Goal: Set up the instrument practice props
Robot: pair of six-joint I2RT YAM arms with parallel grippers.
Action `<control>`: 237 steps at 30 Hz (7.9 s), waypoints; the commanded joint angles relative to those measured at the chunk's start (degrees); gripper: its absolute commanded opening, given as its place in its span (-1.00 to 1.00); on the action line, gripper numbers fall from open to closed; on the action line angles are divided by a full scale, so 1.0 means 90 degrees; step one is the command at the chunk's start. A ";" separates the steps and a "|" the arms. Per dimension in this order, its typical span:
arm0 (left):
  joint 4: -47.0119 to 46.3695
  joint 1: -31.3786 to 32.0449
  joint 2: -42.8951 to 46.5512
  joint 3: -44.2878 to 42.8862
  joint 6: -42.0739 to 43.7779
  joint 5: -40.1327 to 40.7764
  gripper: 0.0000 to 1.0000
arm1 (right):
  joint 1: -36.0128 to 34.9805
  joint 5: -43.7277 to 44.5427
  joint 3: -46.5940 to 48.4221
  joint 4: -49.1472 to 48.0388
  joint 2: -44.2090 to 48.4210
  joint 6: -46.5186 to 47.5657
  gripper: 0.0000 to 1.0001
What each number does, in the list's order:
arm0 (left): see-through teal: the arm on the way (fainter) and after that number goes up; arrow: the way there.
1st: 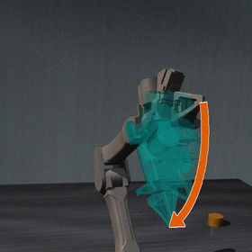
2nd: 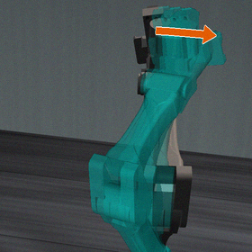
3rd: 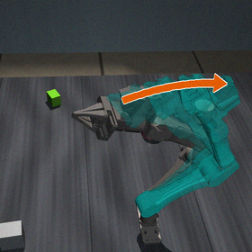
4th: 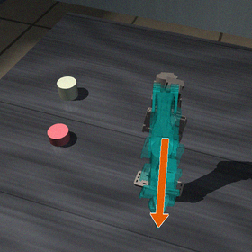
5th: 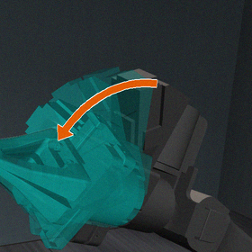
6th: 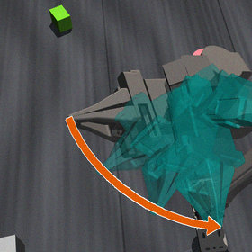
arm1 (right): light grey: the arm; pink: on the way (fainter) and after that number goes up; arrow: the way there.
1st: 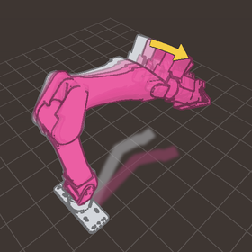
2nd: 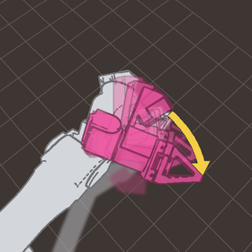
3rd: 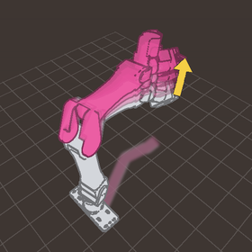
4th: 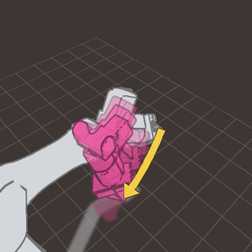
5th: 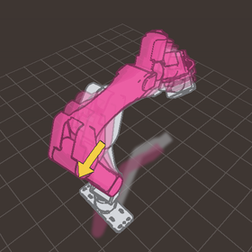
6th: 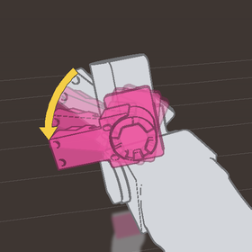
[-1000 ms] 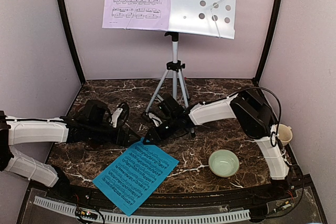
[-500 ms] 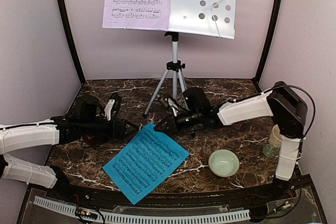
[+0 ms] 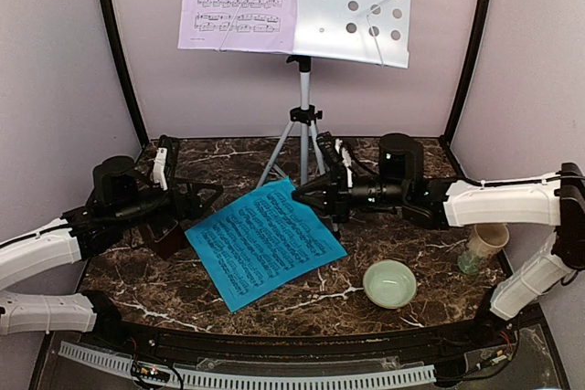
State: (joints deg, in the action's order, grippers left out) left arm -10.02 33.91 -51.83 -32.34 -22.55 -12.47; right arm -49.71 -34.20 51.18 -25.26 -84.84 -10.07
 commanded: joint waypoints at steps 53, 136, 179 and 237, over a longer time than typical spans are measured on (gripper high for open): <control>-0.5207 0.1446 -0.0529 0.2154 0.1713 -0.0473 0.78 | 0.0193 0.2345 0.1560 0.1531 0.2493 -0.0512 -1.00; 0.4677 0.2687 -0.1663 -0.3838 0.5287 -0.1830 -1.00 | -0.1345 0.1826 0.4645 0.7194 0.0190 0.3983 0.81; 0.0281 0.3145 0.0480 -0.1923 0.3781 0.0742 0.57 | -0.0345 0.0411 0.3146 0.3507 0.2195 0.1275 -1.00; -0.0490 0.1946 -0.4150 -0.8770 0.3324 0.0444 -1.00 | 0.1998 0.2324 0.4923 0.0107 0.0895 -0.0320 -0.16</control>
State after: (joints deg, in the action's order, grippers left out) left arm -15.66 53.10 -88.42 -104.01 5.30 -13.69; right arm -32.42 -20.43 91.77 -22.09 -75.64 -12.05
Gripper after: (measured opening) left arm 0.025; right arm 0.373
